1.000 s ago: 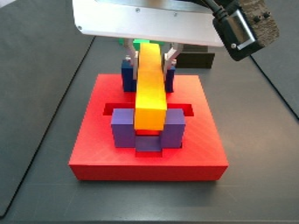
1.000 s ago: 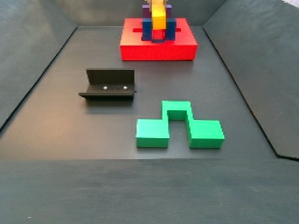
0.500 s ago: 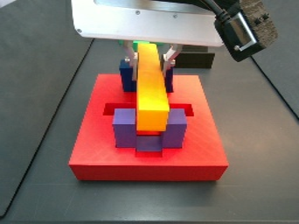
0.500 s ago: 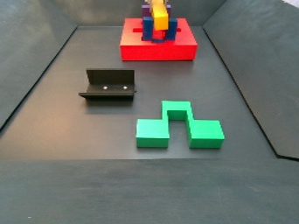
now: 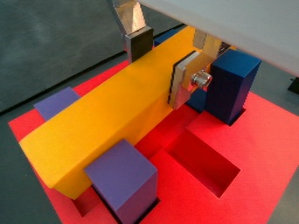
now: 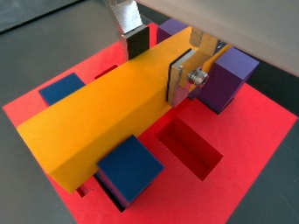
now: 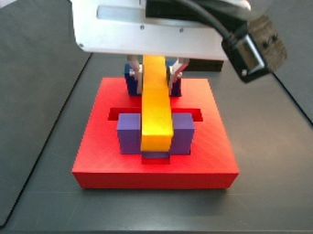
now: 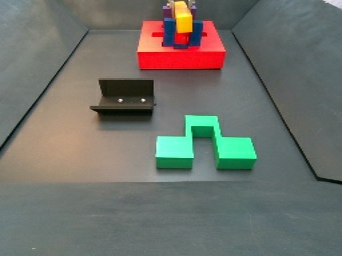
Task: Pick up the yellow object. Move up. Move to above the board. Insert the yellow object.
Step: Insert the yellow object.
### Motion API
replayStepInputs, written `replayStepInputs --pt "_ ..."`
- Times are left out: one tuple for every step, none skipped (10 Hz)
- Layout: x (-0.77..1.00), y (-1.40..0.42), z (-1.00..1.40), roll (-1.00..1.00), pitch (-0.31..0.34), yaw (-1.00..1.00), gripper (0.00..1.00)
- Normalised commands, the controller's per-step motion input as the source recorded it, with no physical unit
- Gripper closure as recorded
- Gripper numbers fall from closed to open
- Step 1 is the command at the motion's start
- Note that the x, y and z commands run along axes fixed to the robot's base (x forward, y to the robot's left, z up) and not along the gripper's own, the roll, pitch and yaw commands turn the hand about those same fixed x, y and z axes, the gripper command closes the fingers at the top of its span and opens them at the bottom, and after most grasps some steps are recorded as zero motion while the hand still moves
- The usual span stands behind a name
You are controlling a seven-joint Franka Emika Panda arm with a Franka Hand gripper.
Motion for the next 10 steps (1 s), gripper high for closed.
replayStepInputs --pt "0.03 -0.11 -0.13 0.1 0.0 0.04 1.0" --pt "0.15 0.0 -0.08 0.01 0.0 0.04 1.0" --pt "0.22 0.0 -0.13 0.0 0.0 0.0 1.0" --pt "0.24 0.0 -0.13 -0.11 0.0 0.0 1.0" --pt "0.14 0.01 -0.11 -0.2 0.0 0.0 1.0" --pt "0.01 0.0 -0.04 -0.16 -0.01 -0.03 1.0" --pt "0.0 0.0 -0.03 -0.01 0.0 0.0 1.0" --pt "0.0 0.0 -0.06 0.0 0.0 0.0 1.0" --pt "0.0 0.0 -0.09 -0.03 0.0 0.0 1.0" --pt "0.0 0.0 -0.17 -0.09 0.0 -0.03 1.0"
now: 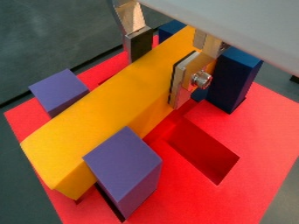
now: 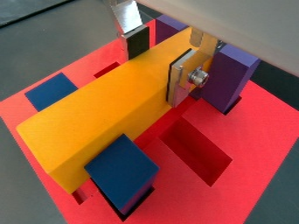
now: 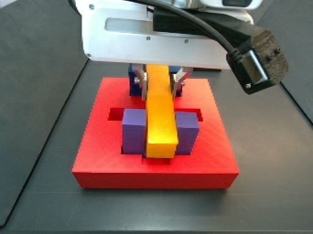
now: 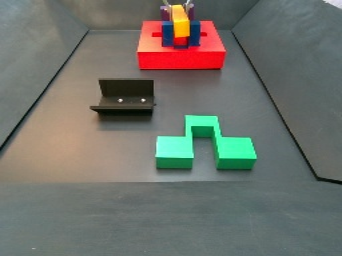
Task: Pick up the yellow object. Move up. Move to above the board. Insert the yellow object.
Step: Insert the yellow object.
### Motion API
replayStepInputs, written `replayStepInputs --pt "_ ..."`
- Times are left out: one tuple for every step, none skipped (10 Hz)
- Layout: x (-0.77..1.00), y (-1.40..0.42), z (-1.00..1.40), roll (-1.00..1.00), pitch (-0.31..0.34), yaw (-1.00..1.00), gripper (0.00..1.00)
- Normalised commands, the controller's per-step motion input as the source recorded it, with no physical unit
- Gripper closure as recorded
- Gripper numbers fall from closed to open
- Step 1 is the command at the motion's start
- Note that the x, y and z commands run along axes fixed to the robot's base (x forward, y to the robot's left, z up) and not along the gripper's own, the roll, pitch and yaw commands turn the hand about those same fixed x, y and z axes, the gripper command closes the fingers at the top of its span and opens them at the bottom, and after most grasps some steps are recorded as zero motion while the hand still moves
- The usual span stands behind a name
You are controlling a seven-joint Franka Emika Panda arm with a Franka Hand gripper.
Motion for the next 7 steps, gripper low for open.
replayStepInputs --pt "0.0 0.0 -0.08 -0.14 0.0 -0.05 1.0" --pt "0.0 0.0 -0.01 -0.15 0.0 -0.01 1.0" --pt "0.0 0.0 -0.03 -0.12 0.0 0.0 1.0" --pt "0.0 0.0 -0.05 -0.04 0.0 0.0 1.0" --pt "0.01 0.0 -0.06 -0.03 0.001 -0.09 1.0" --pt "0.11 0.0 -0.1 -0.11 0.0 -0.2 1.0" --pt "0.09 0.0 -0.11 -0.12 0.0 -0.24 1.0"
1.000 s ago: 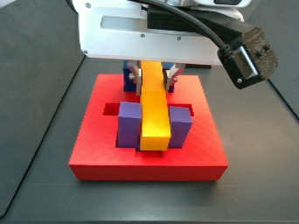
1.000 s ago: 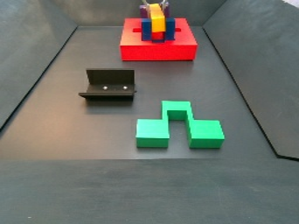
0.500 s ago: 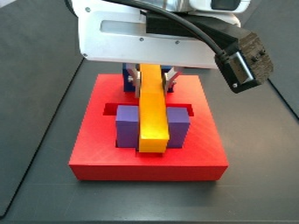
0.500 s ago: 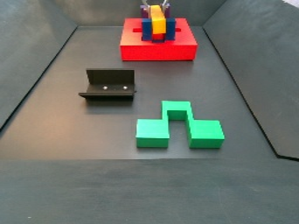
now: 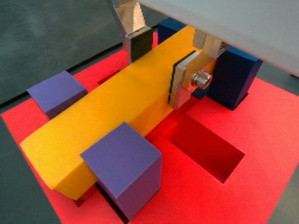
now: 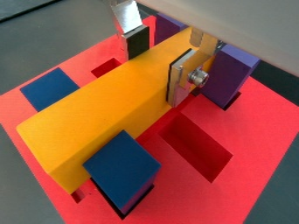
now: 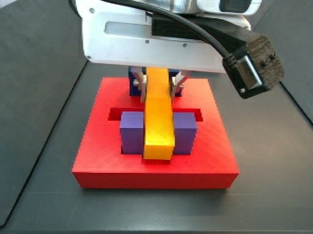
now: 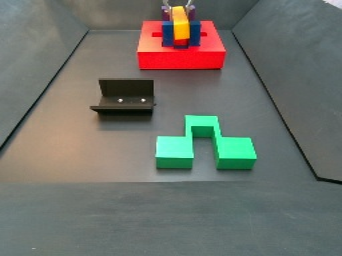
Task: Pick up the yellow object. Move up. Move to above the board. Insert the yellow object.
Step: Insert the yellow object.
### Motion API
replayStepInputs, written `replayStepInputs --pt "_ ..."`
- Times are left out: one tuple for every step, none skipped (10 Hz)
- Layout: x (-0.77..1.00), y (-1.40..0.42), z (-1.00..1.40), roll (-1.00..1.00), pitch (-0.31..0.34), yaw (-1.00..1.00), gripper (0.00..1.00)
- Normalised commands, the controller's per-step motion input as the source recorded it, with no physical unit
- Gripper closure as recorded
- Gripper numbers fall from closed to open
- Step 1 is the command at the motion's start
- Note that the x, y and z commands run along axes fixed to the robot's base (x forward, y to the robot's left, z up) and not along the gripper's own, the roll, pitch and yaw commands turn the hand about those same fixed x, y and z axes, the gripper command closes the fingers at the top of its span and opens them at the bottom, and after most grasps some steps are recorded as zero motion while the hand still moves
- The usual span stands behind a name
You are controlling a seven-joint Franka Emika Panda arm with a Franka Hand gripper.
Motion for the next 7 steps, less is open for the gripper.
replayStepInputs --pt "0.07 0.0 -0.11 -0.1 0.0 -0.23 1.0" --pt "0.04 0.0 -0.11 -0.09 0.003 -0.21 1.0" --pt "0.0 0.0 -0.12 -0.06 0.014 -0.18 1.0" --pt "0.0 0.0 -0.07 0.0 0.02 -0.05 1.0" --pt "0.0 0.0 -0.04 0.0 0.029 -0.01 1.0" --pt "0.0 -0.02 -0.09 0.0 0.027 0.0 1.0" --pt "0.0 -0.01 -0.2 0.0 0.02 0.0 1.0"
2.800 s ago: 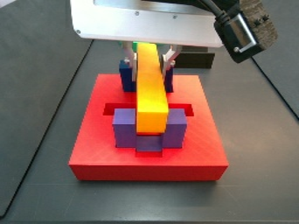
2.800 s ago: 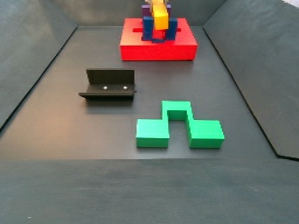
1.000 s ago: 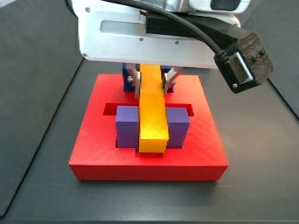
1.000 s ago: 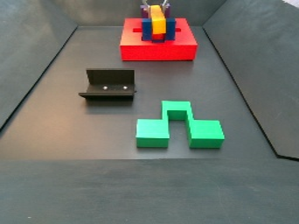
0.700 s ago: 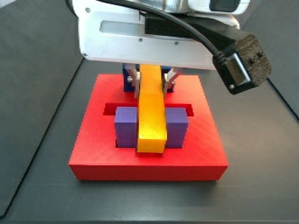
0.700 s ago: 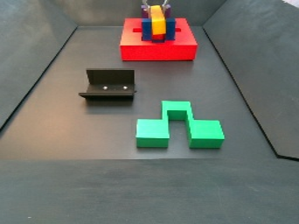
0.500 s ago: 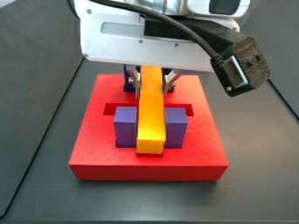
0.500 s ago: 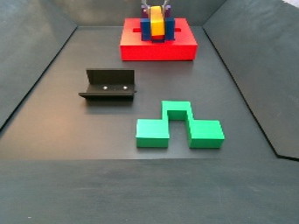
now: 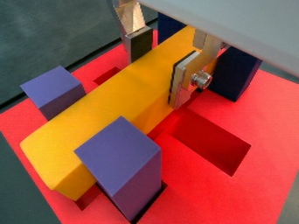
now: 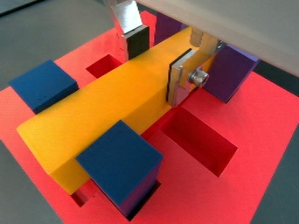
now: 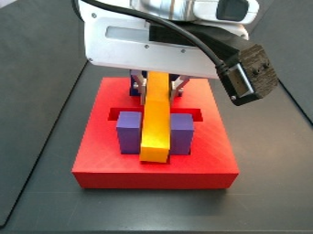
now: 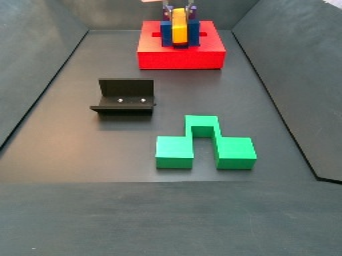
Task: Pick up the yellow object. Move up. Move to above the board. Insert the yellow object.
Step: Insert the yellow object.
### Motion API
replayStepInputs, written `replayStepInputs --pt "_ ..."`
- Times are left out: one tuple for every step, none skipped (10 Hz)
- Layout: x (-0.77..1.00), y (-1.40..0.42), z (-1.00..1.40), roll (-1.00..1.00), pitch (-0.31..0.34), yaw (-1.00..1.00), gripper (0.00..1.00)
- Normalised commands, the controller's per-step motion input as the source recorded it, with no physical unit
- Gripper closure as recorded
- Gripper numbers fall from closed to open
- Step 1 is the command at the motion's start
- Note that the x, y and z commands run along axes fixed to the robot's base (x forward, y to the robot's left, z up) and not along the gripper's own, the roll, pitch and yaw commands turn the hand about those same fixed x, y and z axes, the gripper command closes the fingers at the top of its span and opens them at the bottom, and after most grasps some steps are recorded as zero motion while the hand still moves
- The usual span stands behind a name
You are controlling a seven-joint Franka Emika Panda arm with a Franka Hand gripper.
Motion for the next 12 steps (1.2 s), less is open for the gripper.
replayStepInputs --pt "-0.04 0.0 -0.26 -0.01 0.01 0.0 1.0" --pt "-0.15 -0.06 -0.34 -0.03 0.02 0.0 1.0" --pt "-0.11 -0.04 -0.29 -0.04 0.013 0.0 1.0" --pt "-0.1 -0.02 -0.26 -0.05 0.009 0.0 1.0" --pt "-0.09 -0.02 -0.27 -0.04 0.009 0.0 1.0" --pt "-0.07 -0.01 -0.22 -0.04 0.007 0.0 1.0" --pt "-0.03 0.0 -0.21 -0.01 0.004 0.0 1.0" --pt "0.0 -0.01 -0.47 0.0 0.0 0.0 1.0" --pt "0.0 0.0 -0.73 0.0 -0.02 0.0 1.0" --pt "0.0 0.0 -0.59 0.01 0.0 0.0 1.0" --pt "0.08 0.05 -0.34 0.06 0.003 0.0 1.0" --pt "0.2 0.13 -0.18 0.04 0.023 0.0 1.0"
